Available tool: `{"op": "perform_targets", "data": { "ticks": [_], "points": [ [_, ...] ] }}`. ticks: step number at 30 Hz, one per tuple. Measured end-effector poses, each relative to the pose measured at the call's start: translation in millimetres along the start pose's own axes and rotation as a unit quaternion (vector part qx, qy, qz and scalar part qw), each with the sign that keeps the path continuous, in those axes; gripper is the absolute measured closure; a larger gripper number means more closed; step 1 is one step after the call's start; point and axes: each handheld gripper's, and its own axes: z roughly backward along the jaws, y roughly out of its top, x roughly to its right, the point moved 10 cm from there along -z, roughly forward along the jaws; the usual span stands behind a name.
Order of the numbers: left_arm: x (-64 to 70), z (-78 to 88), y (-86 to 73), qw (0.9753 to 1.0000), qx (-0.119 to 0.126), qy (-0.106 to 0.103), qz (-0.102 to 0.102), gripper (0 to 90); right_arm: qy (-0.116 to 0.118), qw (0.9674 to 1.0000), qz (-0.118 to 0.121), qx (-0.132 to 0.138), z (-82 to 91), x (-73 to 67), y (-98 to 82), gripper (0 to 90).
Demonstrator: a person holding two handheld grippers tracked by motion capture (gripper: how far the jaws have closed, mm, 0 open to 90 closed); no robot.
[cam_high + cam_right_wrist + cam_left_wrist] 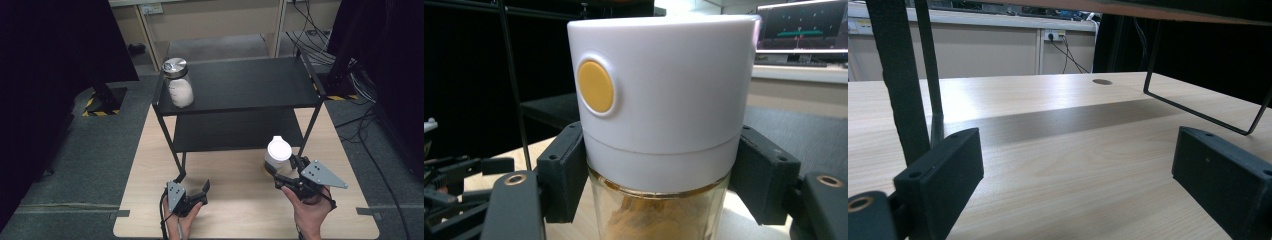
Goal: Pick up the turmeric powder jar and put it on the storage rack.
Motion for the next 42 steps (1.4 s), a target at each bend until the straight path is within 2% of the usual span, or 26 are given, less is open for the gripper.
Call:
{"op": "perform_targets", "data": {
  "ticks": [14,20,28,42],
  "points": [
    [0.1,0.2,-0.1,1.0000,0.001,0.000,-0.001,5.7,-0.003,0.9998,0.007,0.020,4.2,3.3,24.7,30.7],
    [0.2,0.1,0.0,1.0000,0.000,0.001,-0.001,5.7,-0.008,0.9993,0.007,0.036,7.7,8.0,44.6,30.7],
    [0.1,0.0,0.0,1.0000,0.000,0.001,0.000,5.6,-0.017,0.9985,0.019,0.049,11.0,9.2,66.6,30.7],
    [0.3,0.0,0.0,1.0000,0.000,0.001,-0.001,5.6,-0.019,0.9974,0.024,0.065,11.8,8.1,90.0,30.7]
  ]
}}
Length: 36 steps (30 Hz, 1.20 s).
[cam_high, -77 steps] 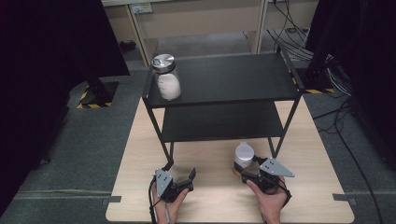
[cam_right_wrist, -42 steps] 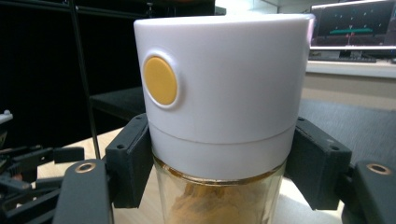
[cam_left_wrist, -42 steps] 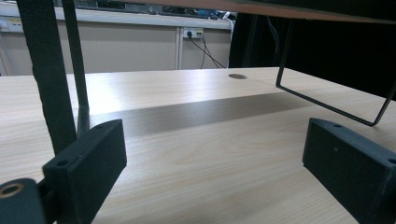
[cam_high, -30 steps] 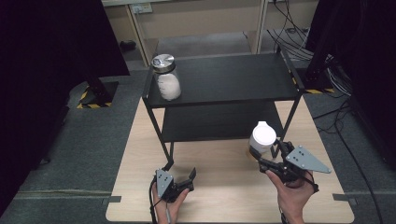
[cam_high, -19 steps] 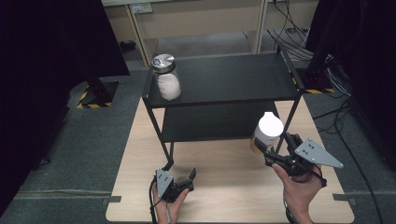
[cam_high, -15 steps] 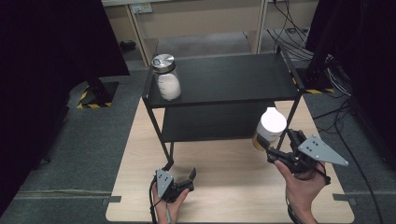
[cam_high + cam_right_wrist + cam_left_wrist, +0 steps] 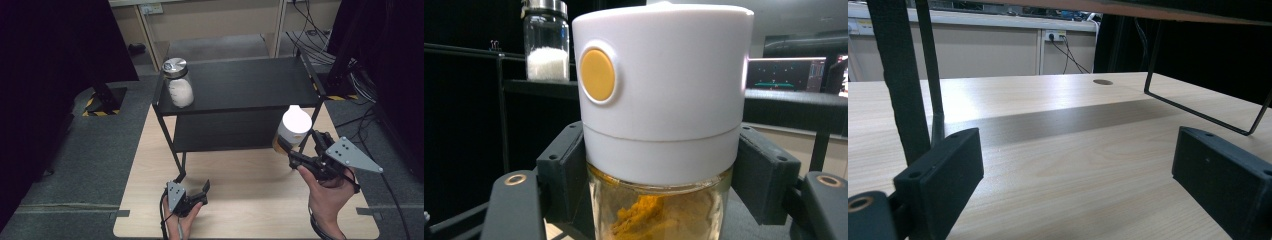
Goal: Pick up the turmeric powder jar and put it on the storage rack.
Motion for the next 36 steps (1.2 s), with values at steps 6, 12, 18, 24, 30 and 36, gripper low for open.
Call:
{"op": "perform_targets", "data": {
  "ticks": [6,12,18,24,30,36],
  "points": [
    [0.1,-0.1,0.0,1.0000,0.000,0.000,0.000,5.6,-0.001,1.0000,0.002,0.005,-2.2,0.2,10.9,30.7],
    [0.2,-0.1,0.0,1.0000,0.000,0.000,-0.001,5.7,-0.001,0.9999,0.002,0.012,-4.1,-0.7,18.8,30.7],
    [0.3,-0.2,0.0,1.0000,0.000,0.000,-0.001,5.7,-0.001,0.9998,0.004,0.018,-5.6,-1.4,26.4,30.7],
    [0.4,-0.3,0.1,1.0000,0.000,0.000,-0.002,5.6,-0.001,0.9997,0.003,0.023,-7.4,-0.4,35.7,30.7],
    [0.7,-0.5,0.0,1.0000,0.000,0.000,-0.002,5.7,-0.003,0.9996,0.001,0.029,-10.1,1.6,45.6,30.7],
    [0.6,-0.4,0.0,1.0000,0.000,0.000,-0.002,5.7,-0.002,0.9995,-0.005,0.032,-14.3,4.0,52.2,30.7]
  ]
}}
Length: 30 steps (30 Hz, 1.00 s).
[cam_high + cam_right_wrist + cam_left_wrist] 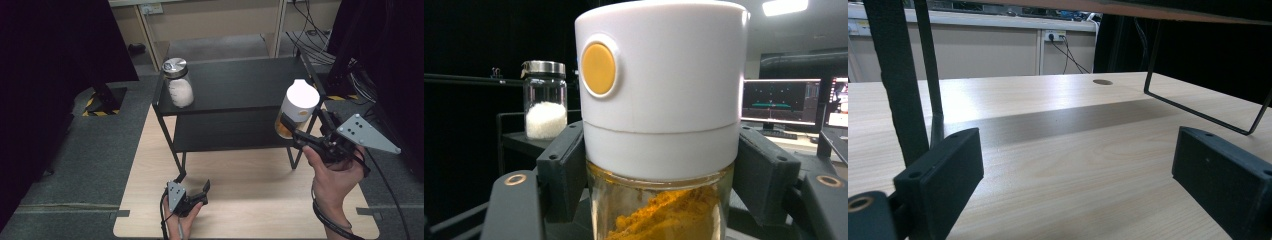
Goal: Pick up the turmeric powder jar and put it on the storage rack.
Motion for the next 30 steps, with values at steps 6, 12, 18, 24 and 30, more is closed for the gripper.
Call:
{"op": "perform_targets", "data": {
  "ticks": [6,12,18,24,30],
  "points": [
    [0.0,0.1,-0.1,1.0000,0.001,0.000,0.000,5.7,0.000,1.0000,-0.003,0.002,-3.0,0.5,4.1,30.7],
    [0.4,-0.1,-0.1,1.0000,0.001,0.001,-0.001,5.7,-0.001,1.0000,-0.004,0.006,-6.0,1.8,11.2,30.7],
    [0.1,0.0,-0.1,1.0000,0.001,0.001,0.000,5.7,-0.001,0.9999,-0.003,0.010,-10.6,2.3,18.8,30.8],
    [0.2,0.0,-0.2,1.0000,0.001,0.001,0.000,5.7,-0.002,1.0000,-0.002,0.009,-15.8,2.9,23.3,30.8],
    [0.0,-0.1,-0.2,1.0000,0.001,0.001,0.001,5.7,-0.007,0.9999,-0.003,0.008,-21.7,6.0,28.0,30.7]
  ]
}}
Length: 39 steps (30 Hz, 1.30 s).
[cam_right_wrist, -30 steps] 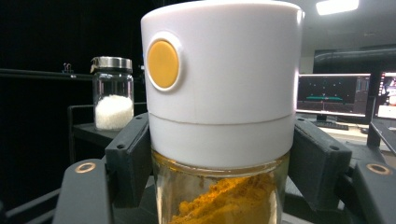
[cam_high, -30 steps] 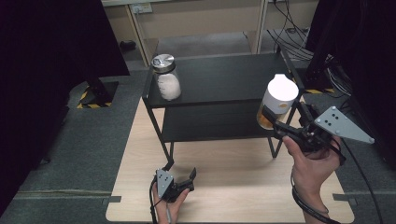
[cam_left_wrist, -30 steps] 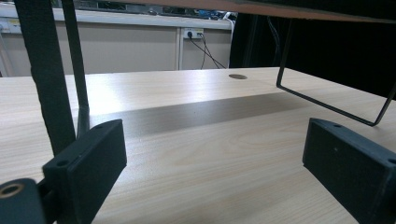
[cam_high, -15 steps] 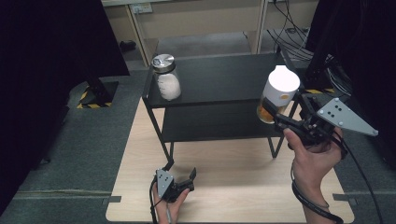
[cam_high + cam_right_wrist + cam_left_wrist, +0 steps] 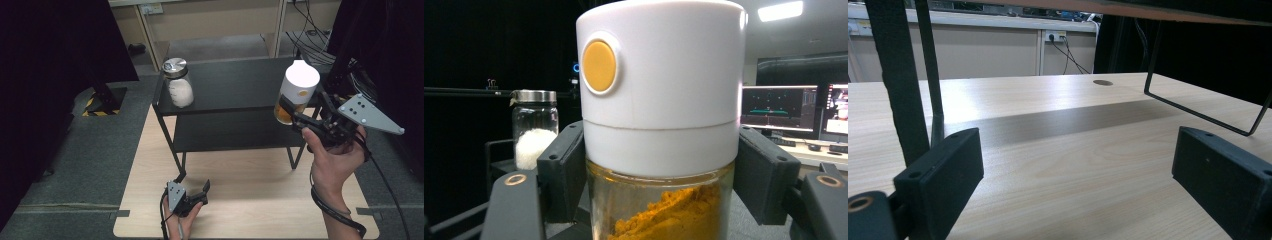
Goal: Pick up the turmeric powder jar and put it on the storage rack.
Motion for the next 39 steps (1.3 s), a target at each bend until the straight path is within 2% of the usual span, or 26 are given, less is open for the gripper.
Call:
{"op": "perform_targets", "data": {
  "ticks": [12,26,39],
  "points": [
    [0.0,0.0,-0.1,1.0000,0.001,0.000,0.001,5.7,-0.021,0.9997,0.004,-0.011,-16.9,10.5,11.3,30.8],
    [-0.2,0.1,-0.2,1.0000,0.001,0.000,0.002,5.7,-0.055,0.9979,0.012,-0.032,-33.1,23.1,15.6,30.7],
    [-0.2,0.1,-0.2,1.0000,0.001,-0.001,0.001,5.7,-0.068,0.9962,0.007,-0.054,-46.0,35.1,13.6,30.7]
  ]
}}
